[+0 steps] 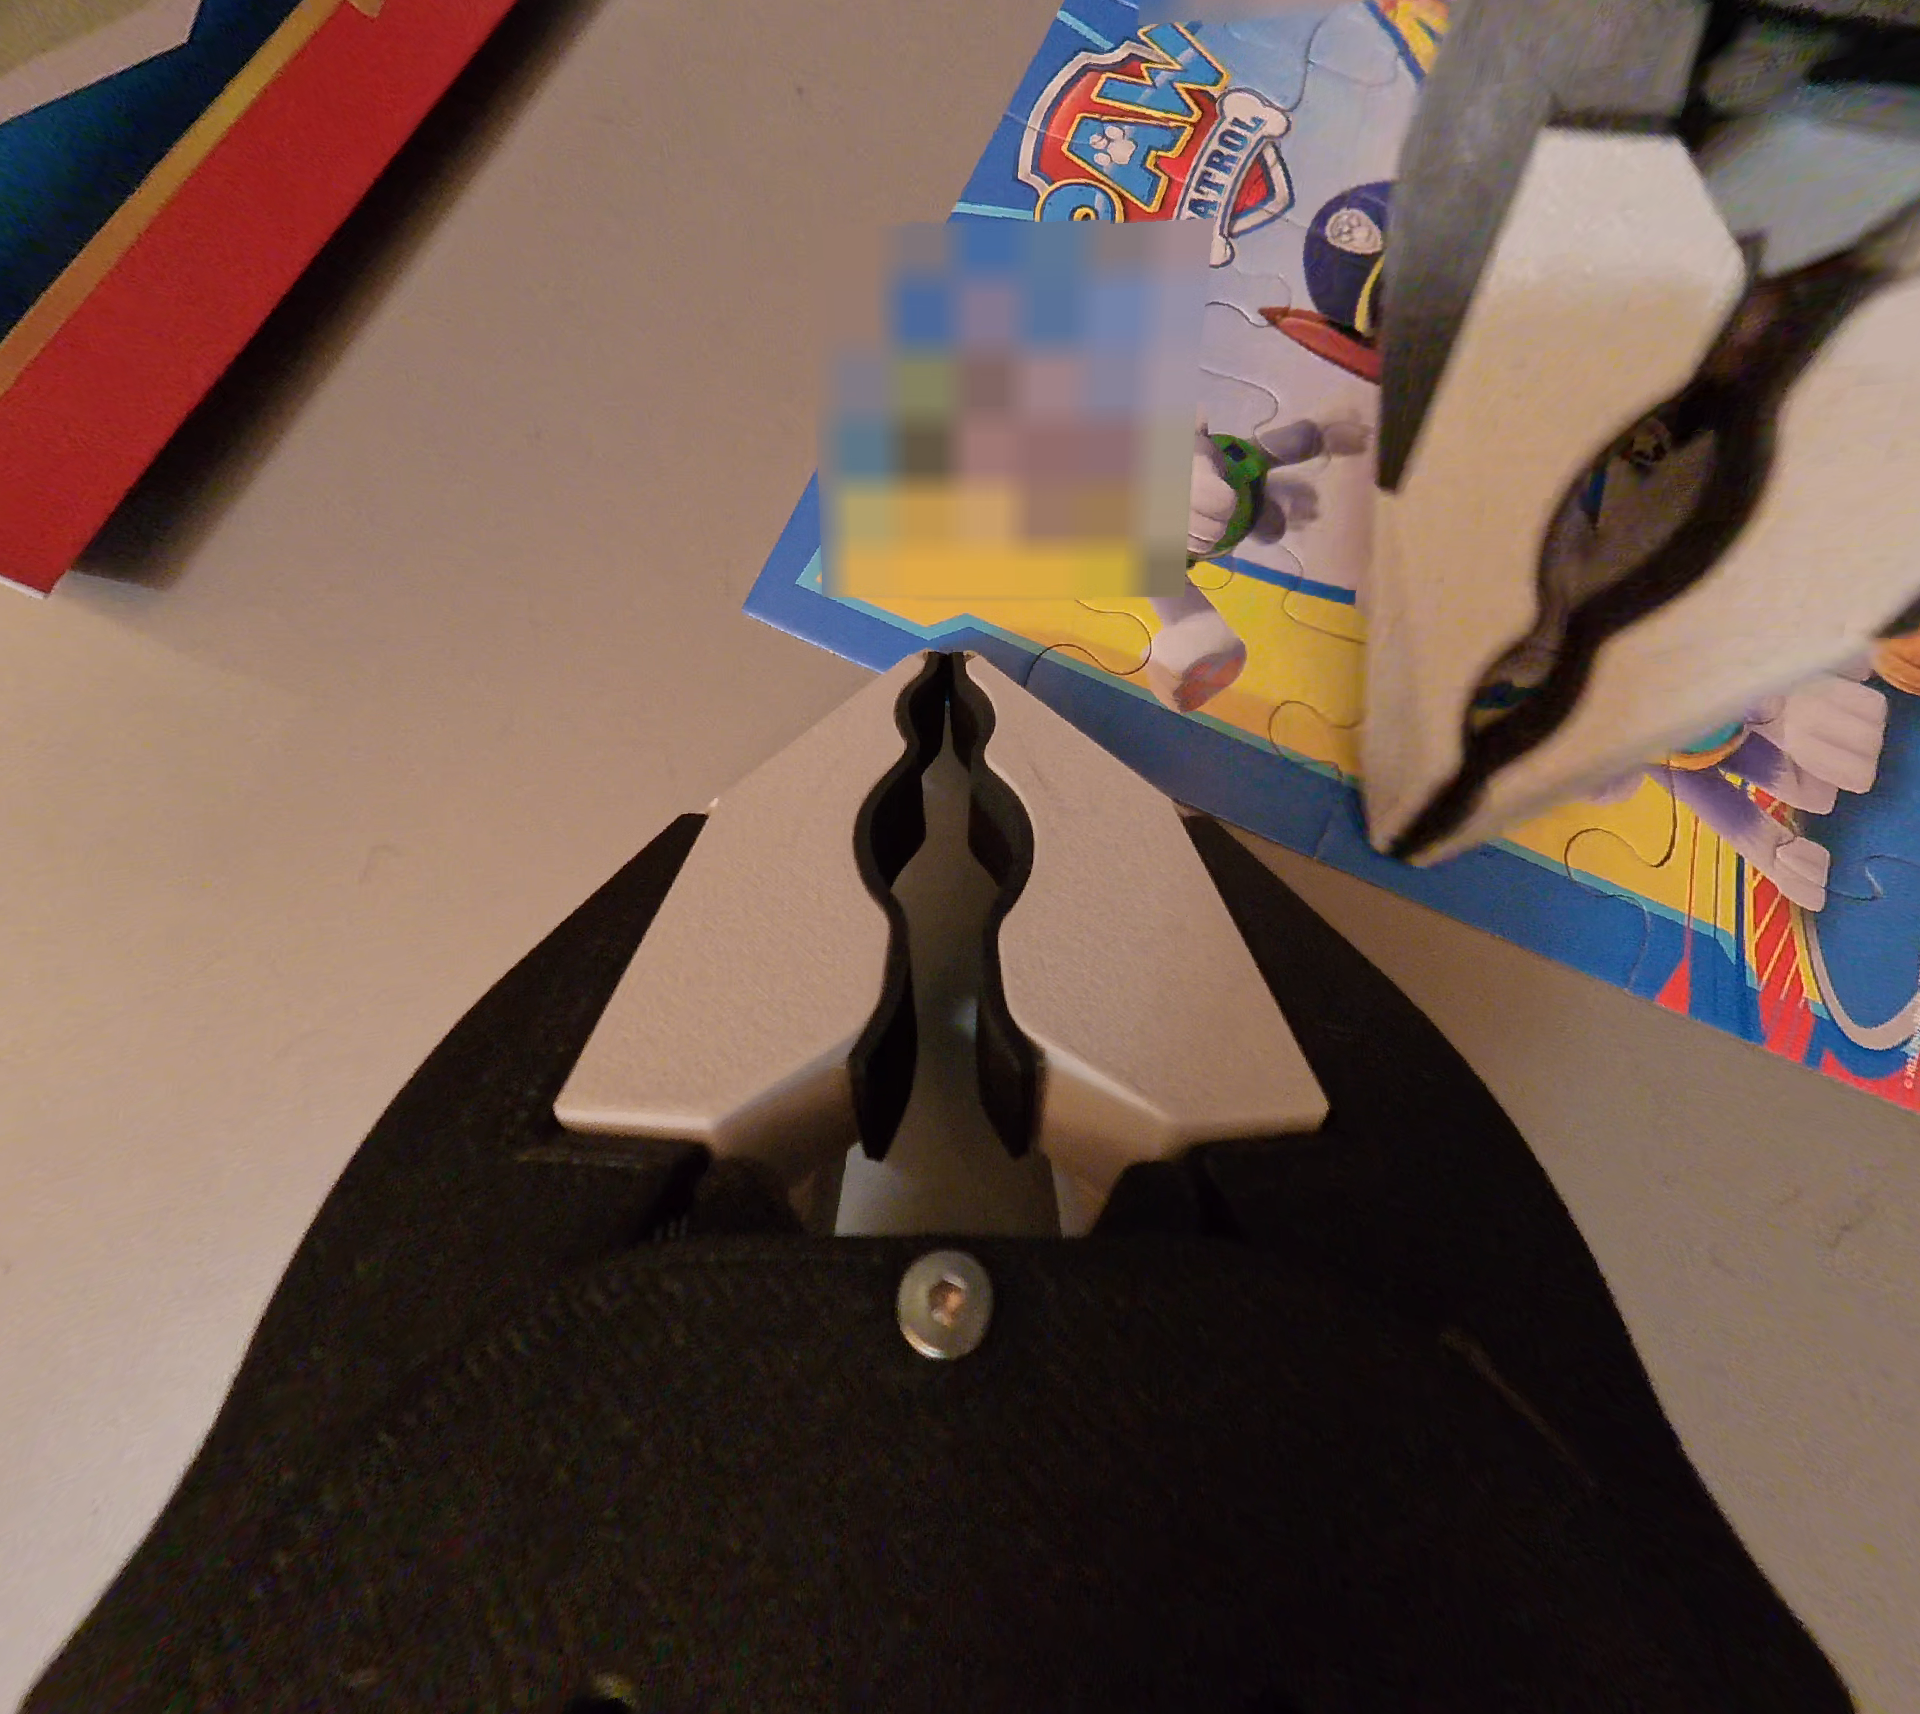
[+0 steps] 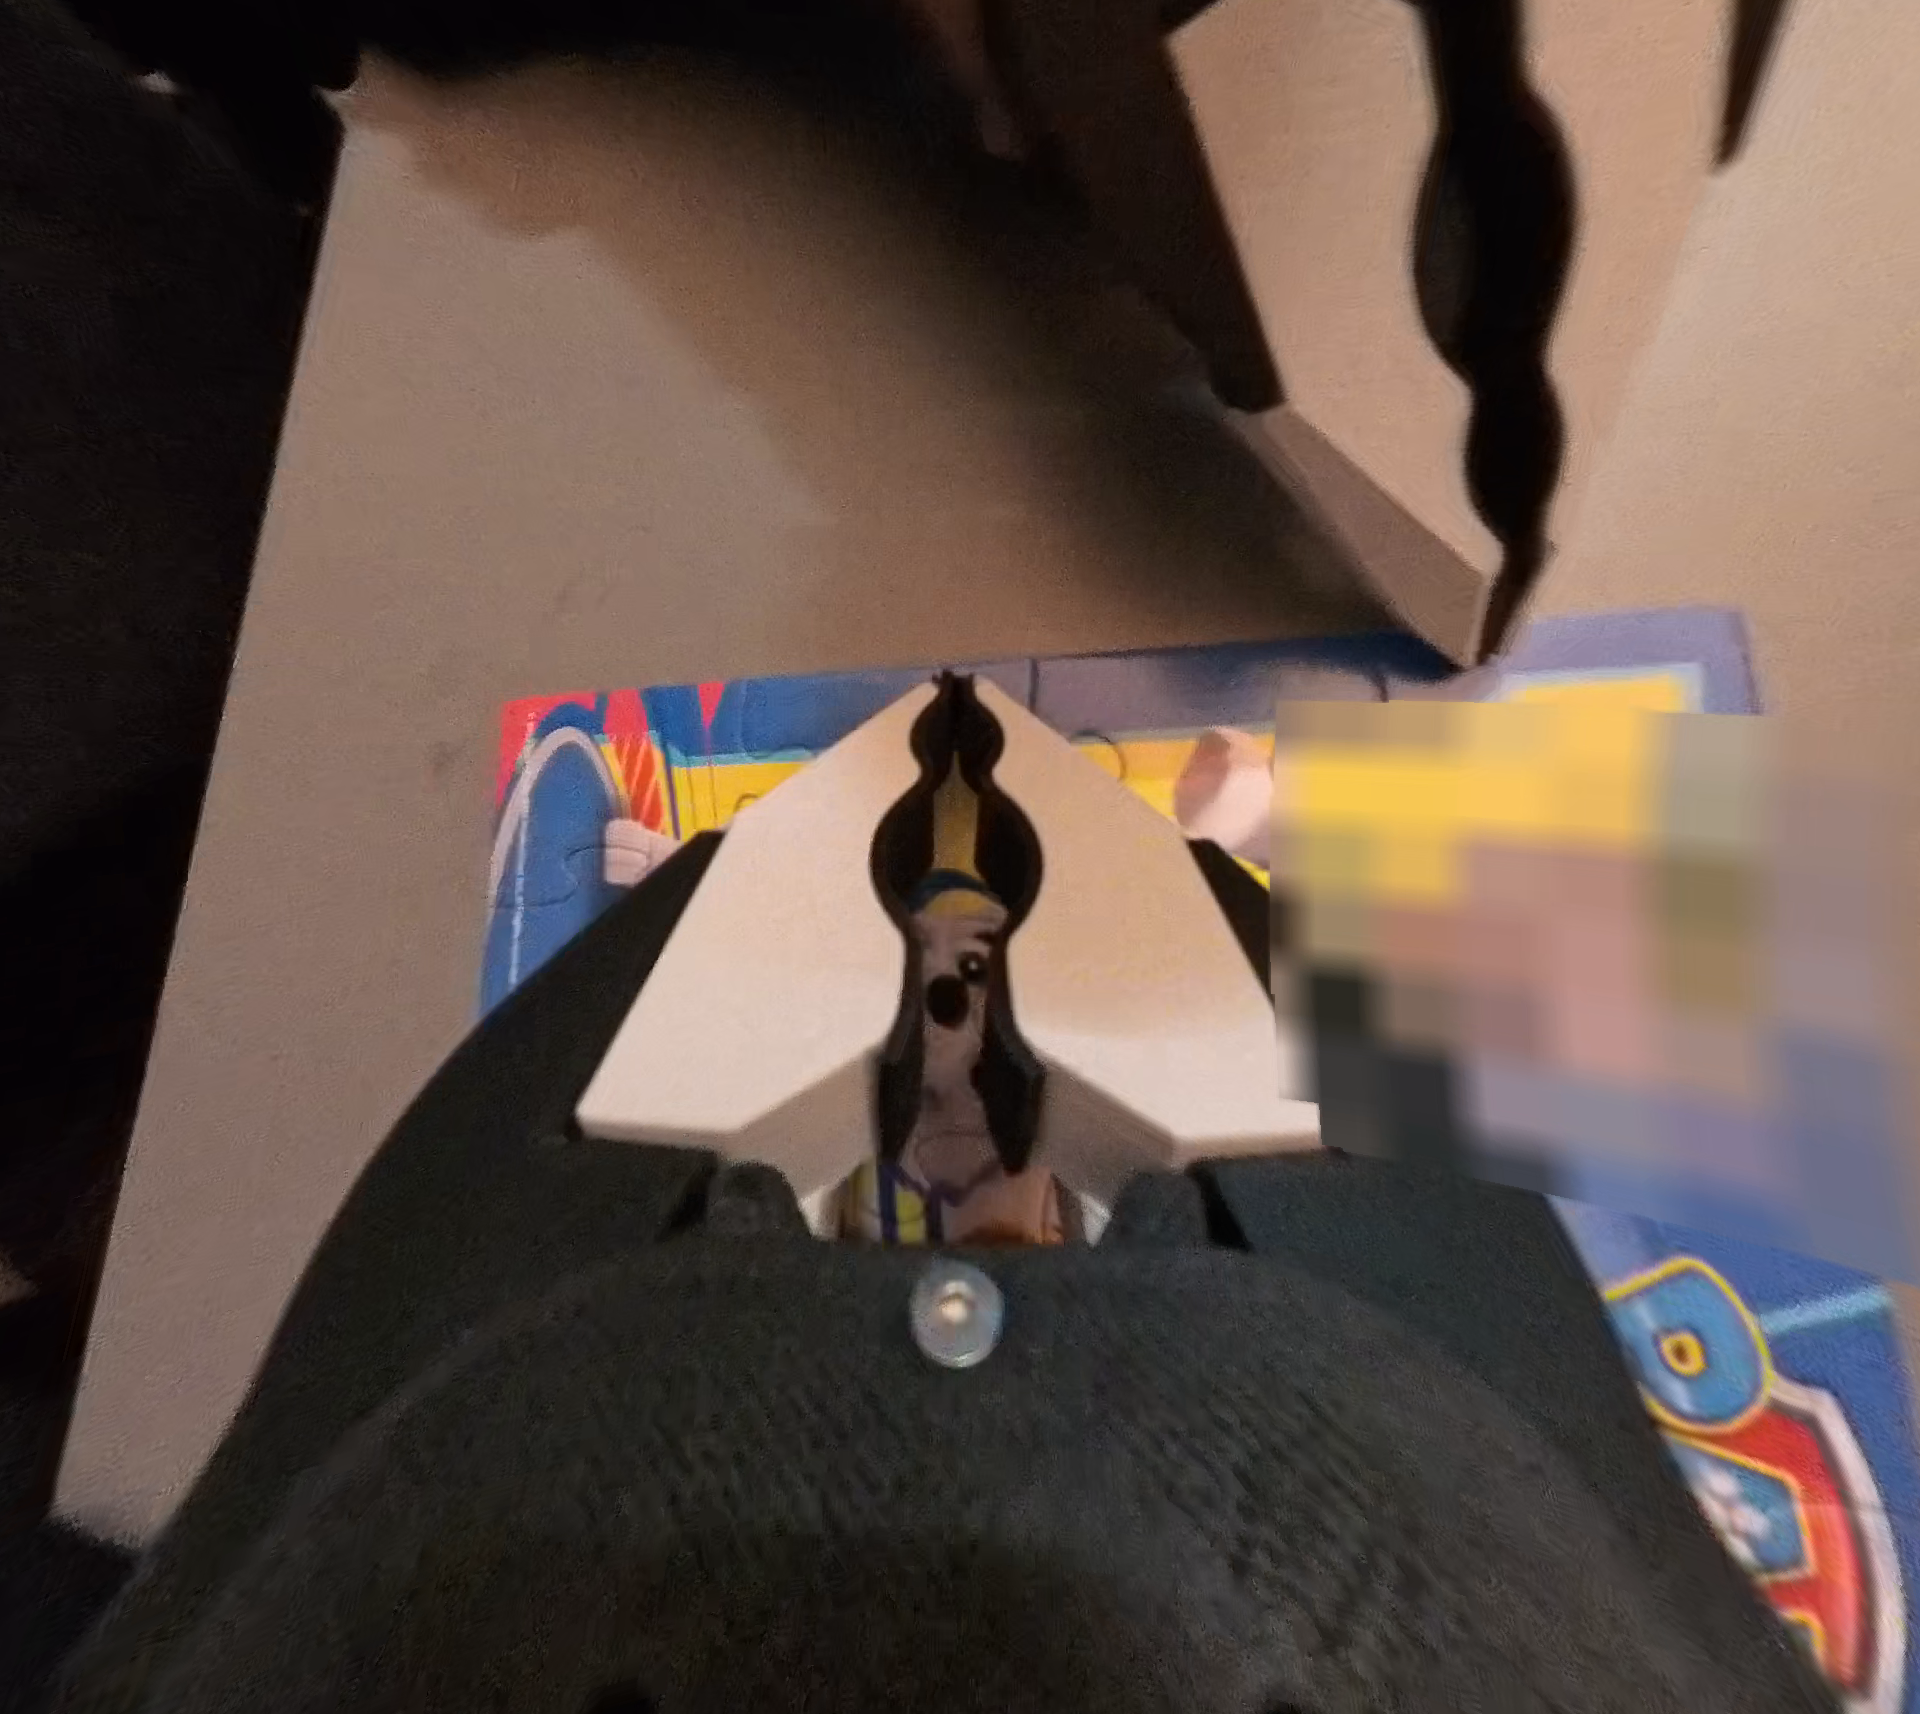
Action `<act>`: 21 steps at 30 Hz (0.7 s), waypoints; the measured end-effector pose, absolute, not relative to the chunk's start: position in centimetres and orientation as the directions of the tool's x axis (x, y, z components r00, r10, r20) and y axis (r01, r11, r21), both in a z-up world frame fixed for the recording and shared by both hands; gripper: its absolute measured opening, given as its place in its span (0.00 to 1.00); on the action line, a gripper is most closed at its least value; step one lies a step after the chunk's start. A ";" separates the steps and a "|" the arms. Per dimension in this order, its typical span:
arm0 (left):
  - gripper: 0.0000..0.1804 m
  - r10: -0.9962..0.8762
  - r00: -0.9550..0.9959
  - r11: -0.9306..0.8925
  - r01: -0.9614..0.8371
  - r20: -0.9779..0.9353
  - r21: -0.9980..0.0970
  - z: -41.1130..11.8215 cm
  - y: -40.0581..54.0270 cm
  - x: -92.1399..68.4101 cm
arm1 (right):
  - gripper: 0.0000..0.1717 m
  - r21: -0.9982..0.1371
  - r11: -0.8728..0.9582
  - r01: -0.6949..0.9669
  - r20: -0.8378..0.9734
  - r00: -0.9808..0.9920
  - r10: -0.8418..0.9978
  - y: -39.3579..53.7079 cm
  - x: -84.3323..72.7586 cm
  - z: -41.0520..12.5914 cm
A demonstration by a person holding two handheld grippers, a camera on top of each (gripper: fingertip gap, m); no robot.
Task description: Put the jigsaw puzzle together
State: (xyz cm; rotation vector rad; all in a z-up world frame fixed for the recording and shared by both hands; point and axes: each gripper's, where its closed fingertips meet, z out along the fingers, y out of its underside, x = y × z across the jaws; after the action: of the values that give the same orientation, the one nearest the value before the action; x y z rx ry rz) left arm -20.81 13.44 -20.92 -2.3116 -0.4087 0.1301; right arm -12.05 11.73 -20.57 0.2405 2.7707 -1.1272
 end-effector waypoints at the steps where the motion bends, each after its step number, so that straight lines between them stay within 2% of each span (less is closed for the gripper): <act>1: 0.00 0.331 0.943 -0.652 0.252 0.032 -0.715 -20.9 13.4 -20.8 | 0.00 -0.677 0.712 0.186 -0.174 -0.981 0.090 11.6 -12.1 -20.6; 5: 0.00 0.330 0.943 -0.653 0.250 0.028 -0.715 -20.9 13.4 -20.8 | 0.00 -0.666 0.709 0.230 -0.051 -0.963 0.265 12.7 -15.8 -20.6; 9: 0.00 0.330 0.943 -0.652 0.251 0.030 -0.715 -20.9 13.4 -20.8 | 0.00 -0.676 0.710 0.196 -0.141 -0.981 0.136 11.9 -13.1 -20.6; 13: 0.00 0.331 0.943 -0.653 0.250 0.028 -0.715 -20.9 13.4 -20.8 | 0.02 -0.678 0.710 0.191 0.017 -0.961 0.275 12.3 -16.5 -20.6; 18: 0.00 0.331 0.943 -0.653 0.249 0.027 -0.715 -20.9 13.4 -20.8 | 0.00 -0.674 0.719 0.171 -0.115 -0.985 0.127 12.0 -13.1 -20.6; 21: 0.00 0.331 0.943 -0.654 0.247 0.024 -0.715 -20.9 13.4 -20.8 | 0.00 -0.629 0.747 0.214 -0.010 -0.964 0.267 14.9 -16.1 -20.7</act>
State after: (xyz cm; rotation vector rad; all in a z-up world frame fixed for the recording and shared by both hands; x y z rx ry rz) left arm -20.79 13.43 -20.94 -2.3131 -0.4055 0.1383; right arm -16.09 14.94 -20.66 0.4152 3.0110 -1.0684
